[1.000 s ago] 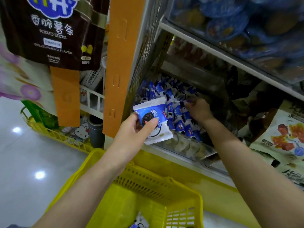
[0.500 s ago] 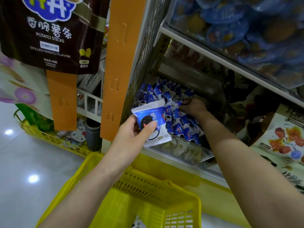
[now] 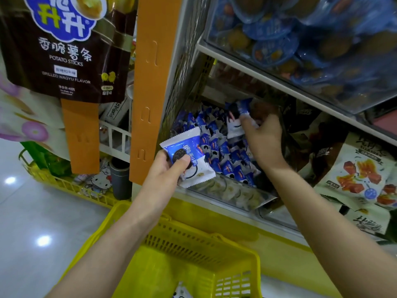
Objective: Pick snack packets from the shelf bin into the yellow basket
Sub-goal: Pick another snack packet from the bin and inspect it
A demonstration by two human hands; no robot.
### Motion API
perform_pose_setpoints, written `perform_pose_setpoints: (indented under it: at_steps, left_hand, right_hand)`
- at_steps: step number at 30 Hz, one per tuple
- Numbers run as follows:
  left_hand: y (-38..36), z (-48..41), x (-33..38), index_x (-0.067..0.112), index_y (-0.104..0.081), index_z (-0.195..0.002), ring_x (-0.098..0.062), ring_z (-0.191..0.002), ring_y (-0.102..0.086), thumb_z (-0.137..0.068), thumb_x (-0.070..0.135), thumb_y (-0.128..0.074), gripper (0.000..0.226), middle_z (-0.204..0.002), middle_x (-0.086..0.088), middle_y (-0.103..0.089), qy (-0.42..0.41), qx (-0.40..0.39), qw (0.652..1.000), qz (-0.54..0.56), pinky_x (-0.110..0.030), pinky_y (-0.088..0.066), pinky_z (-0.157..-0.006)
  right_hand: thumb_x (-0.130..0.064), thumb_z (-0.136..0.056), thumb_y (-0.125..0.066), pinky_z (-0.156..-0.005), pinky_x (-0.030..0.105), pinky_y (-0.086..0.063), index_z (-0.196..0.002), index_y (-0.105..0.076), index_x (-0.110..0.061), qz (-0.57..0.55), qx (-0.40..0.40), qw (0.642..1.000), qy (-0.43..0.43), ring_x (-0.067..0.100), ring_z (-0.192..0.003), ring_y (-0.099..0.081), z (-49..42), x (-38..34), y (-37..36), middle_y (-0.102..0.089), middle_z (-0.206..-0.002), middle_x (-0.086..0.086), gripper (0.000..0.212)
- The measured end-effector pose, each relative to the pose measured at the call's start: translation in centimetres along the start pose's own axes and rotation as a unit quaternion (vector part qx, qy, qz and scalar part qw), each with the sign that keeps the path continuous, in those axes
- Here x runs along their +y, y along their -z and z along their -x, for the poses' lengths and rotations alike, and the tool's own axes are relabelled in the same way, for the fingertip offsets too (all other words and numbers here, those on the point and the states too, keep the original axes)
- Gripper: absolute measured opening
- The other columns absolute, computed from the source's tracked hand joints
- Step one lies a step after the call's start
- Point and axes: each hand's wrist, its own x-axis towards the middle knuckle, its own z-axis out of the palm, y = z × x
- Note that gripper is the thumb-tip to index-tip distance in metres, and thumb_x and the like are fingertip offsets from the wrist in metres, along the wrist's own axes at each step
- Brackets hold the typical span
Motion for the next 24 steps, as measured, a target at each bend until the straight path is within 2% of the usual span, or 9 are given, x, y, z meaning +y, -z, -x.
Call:
perform_pose_setpoints:
  at_steps: [2, 4, 7, 10, 13, 15, 17, 19, 24]
  left_hand:
    - [0.0, 0.3, 0.2, 0.024, -0.055, -0.113, 0.005, -0.086, -0.061, -0.085, 0.031, -0.054, 0.029, -0.095, 0.013, -0.068, -0.03, -0.027, 0.999, -0.009, -0.019, -0.05, -0.083]
    - [-0.1, 0.6, 0.2, 0.025, -0.058, -0.11, -0.001, -0.095, -0.063, -0.076, 0.038, -0.057, 0.036, -0.1, 0.011, -0.07, -0.055, -0.033, 0.998, -0.014, -0.017, -0.05, -0.083]
    - [-0.2, 1.0, 0.3, 0.025, -0.06, -0.107, 0.0, -0.091, -0.063, -0.07, 0.042, -0.061, 0.041, -0.099, 0.009, -0.07, -0.089, -0.019, 0.995, -0.033, -0.011, -0.047, -0.073]
    - [-0.4, 1.2, 0.2, 0.022, -0.056, -0.111, -0.003, -0.094, -0.062, -0.065, 0.048, -0.064, 0.053, -0.101, 0.007, -0.068, -0.096, -0.015, 0.994, -0.051, -0.014, -0.047, -0.077]
    - [-0.6, 1.2, 0.1, 0.019, -0.045, -0.126, -0.003, -0.104, -0.06, -0.065, 0.045, -0.063, 0.068, -0.116, 0.003, -0.062, -0.059, -0.034, 0.998, -0.016, -0.019, -0.048, -0.086]
    - [-0.5, 1.2, 0.2, 0.018, -0.042, -0.132, -0.01, -0.112, -0.058, -0.069, 0.043, -0.059, 0.07, -0.123, 0.0, -0.062, -0.02, -0.079, 0.997, 0.005, -0.029, -0.046, -0.097]
    - [-0.4, 1.3, 0.4, 0.018, -0.046, -0.13, -0.015, -0.113, -0.059, -0.072, 0.043, -0.057, 0.064, -0.12, 0.001, -0.064, -0.001, -0.113, 0.994, 0.011, -0.035, -0.046, -0.099]
    - [-0.3, 1.3, 0.5, 0.019, -0.046, -0.129, -0.014, -0.111, -0.06, -0.069, 0.045, -0.06, 0.067, -0.117, 0.004, -0.066, 0.003, -0.102, 0.995, 0.011, -0.036, -0.045, -0.098]
    - [-0.2, 1.0, 0.2, 0.03, -0.045, -0.115, -0.004, -0.093, -0.066, -0.052, 0.049, -0.069, 0.071, -0.104, 0.007, -0.069, 0.007, -0.052, 0.999, 0.014, -0.025, -0.05, -0.076]
  right_hand:
    - [-0.016, -0.086, -0.063, -0.065, 0.007, -0.047, -0.101, -0.047, -0.02, -0.085, -0.066, 0.994, 0.007, -0.003, -0.076, -0.057, 2.9, -1.8, 0.7, -0.058, -0.089, -0.008, 0.022]
    - [-0.011, -0.084, -0.064, -0.073, 0.014, -0.049, -0.104, -0.047, -0.02, -0.111, -0.133, 0.985, 0.015, 0.005, -0.083, -0.061, 5.5, -2.6, 1.0, -0.062, -0.095, -0.001, 0.027]
    - [-0.008, -0.086, -0.061, -0.066, 0.014, -0.05, -0.098, -0.048, -0.024, -0.156, -0.202, 0.967, -0.002, -0.002, -0.068, -0.063, 7.8, -3.3, 1.4, -0.064, -0.087, -0.007, 0.024]
    - [-0.006, -0.088, -0.058, -0.061, 0.013, -0.049, -0.099, -0.049, -0.021, -0.197, -0.227, 0.953, -0.032, -0.003, -0.063, -0.062, 8.4, -3.3, 1.8, -0.066, -0.086, -0.003, 0.021]
    - [-0.01, -0.091, -0.054, -0.06, 0.011, -0.045, -0.099, -0.05, -0.023, -0.207, -0.238, 0.947, -0.054, -0.005, -0.061, -0.059, 8.8, -2.9, 1.9, -0.066, -0.081, -0.004, 0.016]
    - [-0.025, -0.093, -0.051, -0.067, 0.016, -0.046, -0.1, -0.052, -0.028, -0.19, -0.255, 0.946, -0.061, -0.002, -0.067, -0.059, 9.1, -2.5, 2.0, -0.065, -0.074, -0.012, 0.007]
    - [-0.049, -0.085, -0.049, -0.075, 0.02, -0.05, -0.102, -0.053, -0.033, -0.167, -0.278, 0.944, -0.057, 0.001, -0.083, -0.061, 9.5, -2.3, 2.2, -0.067, -0.085, -0.015, 0.024]
    - [-0.055, -0.077, -0.051, -0.074, 0.012, -0.048, -0.107, -0.051, -0.033, -0.178, -0.299, 0.936, -0.045, -0.005, -0.09, -0.061, 9.8, -2.4, 2.3, -0.067, -0.099, -0.016, 0.037]
    - [-0.038, -0.074, -0.065, -0.087, 0.024, -0.051, -0.107, -0.049, -0.035, -0.133, -0.287, 0.948, -0.024, 0.007, -0.1, -0.062, 10.0, -2.9, 1.9, -0.06, -0.11, -0.012, 0.038]
